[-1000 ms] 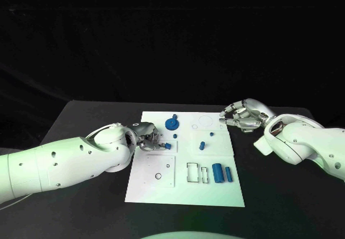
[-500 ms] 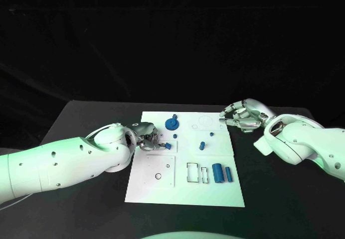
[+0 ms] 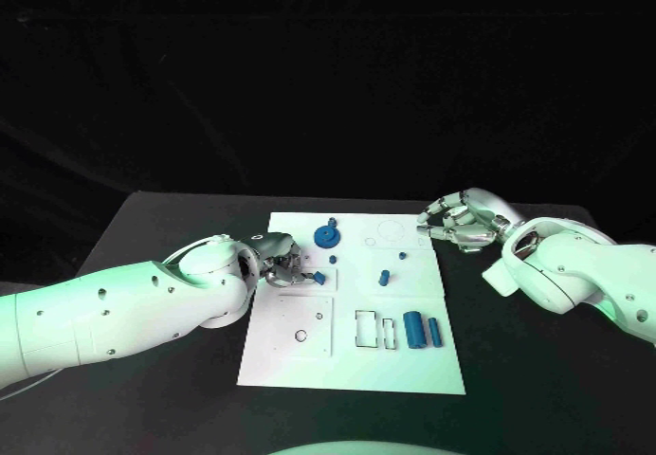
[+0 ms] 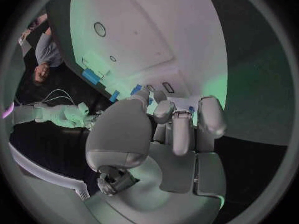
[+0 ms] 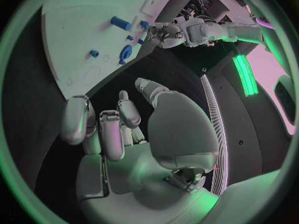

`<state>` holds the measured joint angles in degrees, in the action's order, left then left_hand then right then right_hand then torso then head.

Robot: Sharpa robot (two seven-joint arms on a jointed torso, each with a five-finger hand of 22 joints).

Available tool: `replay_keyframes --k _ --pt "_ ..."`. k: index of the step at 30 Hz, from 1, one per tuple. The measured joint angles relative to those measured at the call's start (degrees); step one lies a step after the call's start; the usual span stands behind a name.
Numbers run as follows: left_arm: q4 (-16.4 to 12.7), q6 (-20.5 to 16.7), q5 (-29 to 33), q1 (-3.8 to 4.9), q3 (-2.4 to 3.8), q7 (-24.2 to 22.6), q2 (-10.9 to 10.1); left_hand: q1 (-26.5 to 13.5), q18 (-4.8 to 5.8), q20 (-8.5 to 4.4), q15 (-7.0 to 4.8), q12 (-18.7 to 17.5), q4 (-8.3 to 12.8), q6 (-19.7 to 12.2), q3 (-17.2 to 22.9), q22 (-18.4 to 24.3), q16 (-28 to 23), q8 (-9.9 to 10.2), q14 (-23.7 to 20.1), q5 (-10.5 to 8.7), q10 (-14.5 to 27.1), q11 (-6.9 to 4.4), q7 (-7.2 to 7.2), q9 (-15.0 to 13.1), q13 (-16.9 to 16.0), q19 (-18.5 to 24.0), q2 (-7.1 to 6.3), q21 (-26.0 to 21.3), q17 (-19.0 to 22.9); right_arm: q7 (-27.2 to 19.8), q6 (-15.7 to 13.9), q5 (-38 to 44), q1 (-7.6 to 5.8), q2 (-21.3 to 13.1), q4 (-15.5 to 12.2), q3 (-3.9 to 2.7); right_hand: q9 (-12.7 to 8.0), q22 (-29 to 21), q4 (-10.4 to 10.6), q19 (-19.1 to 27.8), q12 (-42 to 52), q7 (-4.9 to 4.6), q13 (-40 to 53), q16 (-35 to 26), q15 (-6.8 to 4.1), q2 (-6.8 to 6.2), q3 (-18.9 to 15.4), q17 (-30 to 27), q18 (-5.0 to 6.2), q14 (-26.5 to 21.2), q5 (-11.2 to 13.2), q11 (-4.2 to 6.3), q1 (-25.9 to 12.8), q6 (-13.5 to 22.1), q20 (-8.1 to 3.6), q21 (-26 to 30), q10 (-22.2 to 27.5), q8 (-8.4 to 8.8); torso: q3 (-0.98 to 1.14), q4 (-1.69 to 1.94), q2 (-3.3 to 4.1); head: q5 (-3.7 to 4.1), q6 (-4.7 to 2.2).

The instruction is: Assemble the parts on the task board

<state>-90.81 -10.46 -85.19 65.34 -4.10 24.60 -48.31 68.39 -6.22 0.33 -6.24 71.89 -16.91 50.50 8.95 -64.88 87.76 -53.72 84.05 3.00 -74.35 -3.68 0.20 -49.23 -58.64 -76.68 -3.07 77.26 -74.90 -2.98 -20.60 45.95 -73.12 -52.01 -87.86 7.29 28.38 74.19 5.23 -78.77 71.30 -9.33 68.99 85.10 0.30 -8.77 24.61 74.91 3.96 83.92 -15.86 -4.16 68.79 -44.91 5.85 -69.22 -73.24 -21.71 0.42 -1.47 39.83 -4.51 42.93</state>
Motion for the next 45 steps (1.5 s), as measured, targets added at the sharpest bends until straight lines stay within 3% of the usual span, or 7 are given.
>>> replay_keyframes --k 18,45 --pt "0.04 -0.23 0.41 0.0 0.01 0.11 0.01 -0.83 0.0 -0.22 0.0 0.19 -0.16 0.0 0.16 -0.16 0.22 0.0 0.0 0.0 0.0 0.0 0.0 -0.21 0.01 -0.21 0.83 0.0 0.0 0.02 0.04 0.01 0.0 -0.01 0.02 0.0 0.0 0.0 0.0 0.0 0.0 0.21 0.0 0.0 0.0 0.0 0.0 0.0 0.0 0.0 0.0 0.0 0.0 0.2 0.0 0.21 0.0 0.0 -0.04 0.03 0.06 0.15 -0.05" --pt "0.55 -0.48 0.52 0.0 0.03 0.28 0.75 -1.06 0.01 -0.21 0.0 0.17 -0.16 0.0 0.48 -0.22 0.22 0.0 0.0 0.0 0.01 0.01 0.0 -0.26 -0.03 -0.21 1.06 0.23 -0.04 0.02 0.07 0.01 0.01 -0.02 0.04 0.0 0.01 0.0 0.0 0.0 0.0 0.2 0.0 0.0 0.0 0.0 0.0 0.02 0.0 0.0 0.0 0.0 0.0 0.2 0.0 0.21 0.0 0.0 -0.04 -0.01 0.05 0.23 0.07"
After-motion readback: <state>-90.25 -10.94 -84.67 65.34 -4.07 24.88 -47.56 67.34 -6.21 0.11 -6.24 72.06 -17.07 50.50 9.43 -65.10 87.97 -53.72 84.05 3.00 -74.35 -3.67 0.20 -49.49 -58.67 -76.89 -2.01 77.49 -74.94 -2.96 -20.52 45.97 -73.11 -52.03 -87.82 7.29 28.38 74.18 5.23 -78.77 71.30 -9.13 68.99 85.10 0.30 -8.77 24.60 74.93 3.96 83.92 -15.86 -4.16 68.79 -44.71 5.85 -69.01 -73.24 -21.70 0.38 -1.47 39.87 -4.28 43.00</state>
